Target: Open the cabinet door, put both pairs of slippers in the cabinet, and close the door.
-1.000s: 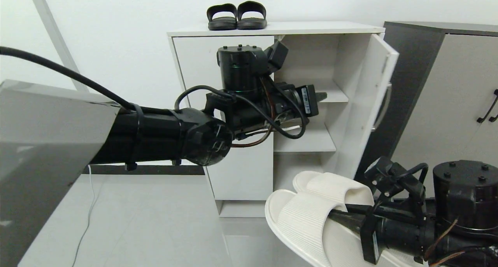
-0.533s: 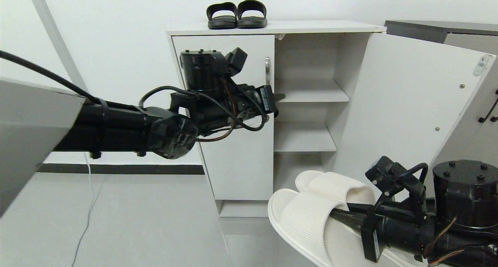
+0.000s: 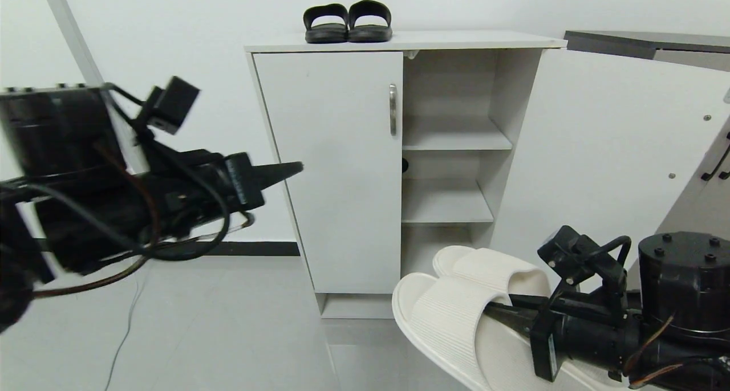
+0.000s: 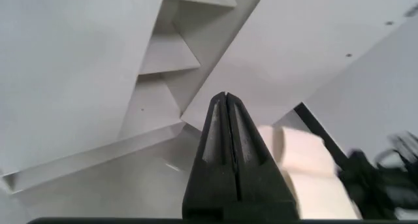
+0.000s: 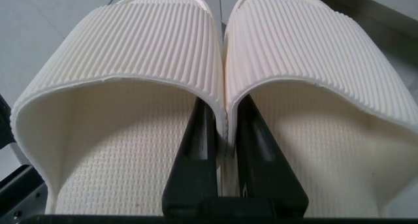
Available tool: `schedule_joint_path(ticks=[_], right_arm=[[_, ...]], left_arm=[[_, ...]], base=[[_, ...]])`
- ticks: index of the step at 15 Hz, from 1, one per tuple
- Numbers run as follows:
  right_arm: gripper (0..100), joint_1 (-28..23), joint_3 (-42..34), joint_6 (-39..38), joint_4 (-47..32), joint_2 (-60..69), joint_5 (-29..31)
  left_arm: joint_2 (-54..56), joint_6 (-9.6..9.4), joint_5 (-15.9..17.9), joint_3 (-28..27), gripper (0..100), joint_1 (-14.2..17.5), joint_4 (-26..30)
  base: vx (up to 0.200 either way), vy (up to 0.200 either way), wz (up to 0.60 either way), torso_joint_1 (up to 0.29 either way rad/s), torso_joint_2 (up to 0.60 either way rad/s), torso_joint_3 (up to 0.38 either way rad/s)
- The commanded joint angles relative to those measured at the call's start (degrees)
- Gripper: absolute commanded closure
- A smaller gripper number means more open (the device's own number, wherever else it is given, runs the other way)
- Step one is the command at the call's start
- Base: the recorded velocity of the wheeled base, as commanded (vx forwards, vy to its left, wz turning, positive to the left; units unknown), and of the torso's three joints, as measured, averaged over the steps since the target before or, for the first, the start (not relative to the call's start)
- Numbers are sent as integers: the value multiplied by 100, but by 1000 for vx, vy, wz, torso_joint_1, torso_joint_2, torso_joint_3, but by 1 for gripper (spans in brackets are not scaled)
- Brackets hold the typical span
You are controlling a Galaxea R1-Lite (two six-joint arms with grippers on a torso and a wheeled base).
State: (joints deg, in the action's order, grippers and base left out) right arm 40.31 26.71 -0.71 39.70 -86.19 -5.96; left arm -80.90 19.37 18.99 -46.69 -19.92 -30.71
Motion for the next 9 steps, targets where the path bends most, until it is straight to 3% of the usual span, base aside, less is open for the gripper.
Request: schedule_joint_path(ticks=[1,3,4,5,7,9], right_arm=[[100,3,1,0,2,14,-2],[100,3,-8,0,2,32,-2],[100,3,1,0,2,23,-2],[100,3,1,0,2,5,-2],[100,3,27,0,2,-109,-2],[100,3,71,0,11,-170,16]], left_arm=[[2412,-56,-18,1259,100,331,671],[4012,-56,-273,1470,100,331,2403],[4671,-56,-563,1558,100,357,3282],[5084,-74,-1126,1584,100,401,3950],[5857,-74,-2295,1997,100,445,4389],[6376,-118,-2497,2384,100,946,4398]], base=[[0,0,0,0,0,0],[0,0,0,0,0,0],[0,0,0,0,0,0],[0,0,0,0,0,0],[0,0,0,0,0,0],[0,0,0,0,0,0]])
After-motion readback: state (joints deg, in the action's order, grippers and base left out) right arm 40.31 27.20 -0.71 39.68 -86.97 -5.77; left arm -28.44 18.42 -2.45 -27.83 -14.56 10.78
